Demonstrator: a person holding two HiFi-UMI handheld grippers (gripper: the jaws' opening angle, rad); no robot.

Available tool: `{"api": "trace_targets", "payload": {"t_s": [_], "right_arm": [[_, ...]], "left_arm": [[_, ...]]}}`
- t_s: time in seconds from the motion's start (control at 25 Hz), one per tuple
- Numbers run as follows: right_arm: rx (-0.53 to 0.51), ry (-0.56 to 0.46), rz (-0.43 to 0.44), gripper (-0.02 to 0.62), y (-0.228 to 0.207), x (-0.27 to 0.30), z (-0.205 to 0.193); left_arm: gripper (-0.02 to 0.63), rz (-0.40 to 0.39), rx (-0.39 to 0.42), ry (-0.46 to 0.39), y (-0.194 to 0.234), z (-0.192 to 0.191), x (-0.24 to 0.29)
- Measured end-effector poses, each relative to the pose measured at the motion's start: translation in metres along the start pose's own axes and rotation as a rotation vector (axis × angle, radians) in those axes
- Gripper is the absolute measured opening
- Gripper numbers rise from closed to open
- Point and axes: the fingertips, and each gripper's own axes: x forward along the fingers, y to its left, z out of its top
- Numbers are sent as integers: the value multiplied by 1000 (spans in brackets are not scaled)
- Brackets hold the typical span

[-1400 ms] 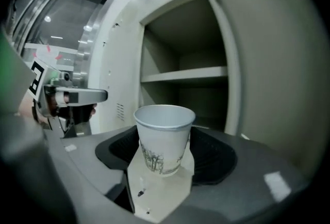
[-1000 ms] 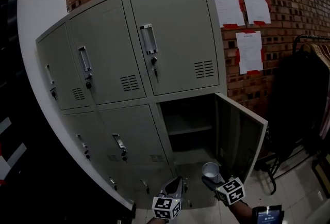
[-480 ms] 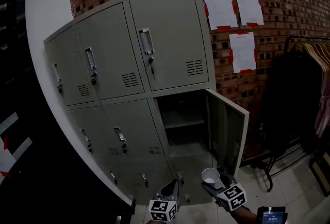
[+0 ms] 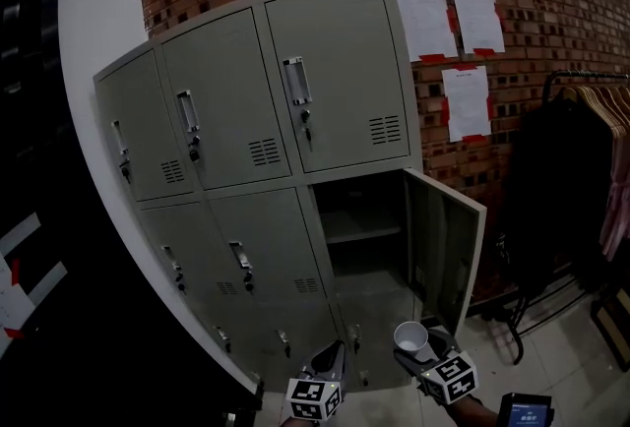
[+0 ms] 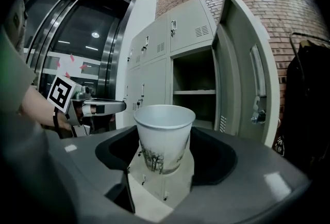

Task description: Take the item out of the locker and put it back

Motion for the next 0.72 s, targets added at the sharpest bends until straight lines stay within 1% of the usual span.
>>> {"api": "trace_targets", "payload": {"t_s": [0.28, 0.48, 0.72], "right_arm": [[-4, 3, -10, 298, 11, 5, 0], [-9, 1, -20, 298, 15, 6, 2], [-8, 1, -25, 298, 16, 9, 2]], "left_arm": [[0, -11, 18, 5, 7, -1, -9], [0, -29, 49, -38, 12, -5, -8], [2, -29, 21, -59, 16, -2, -11]]}}
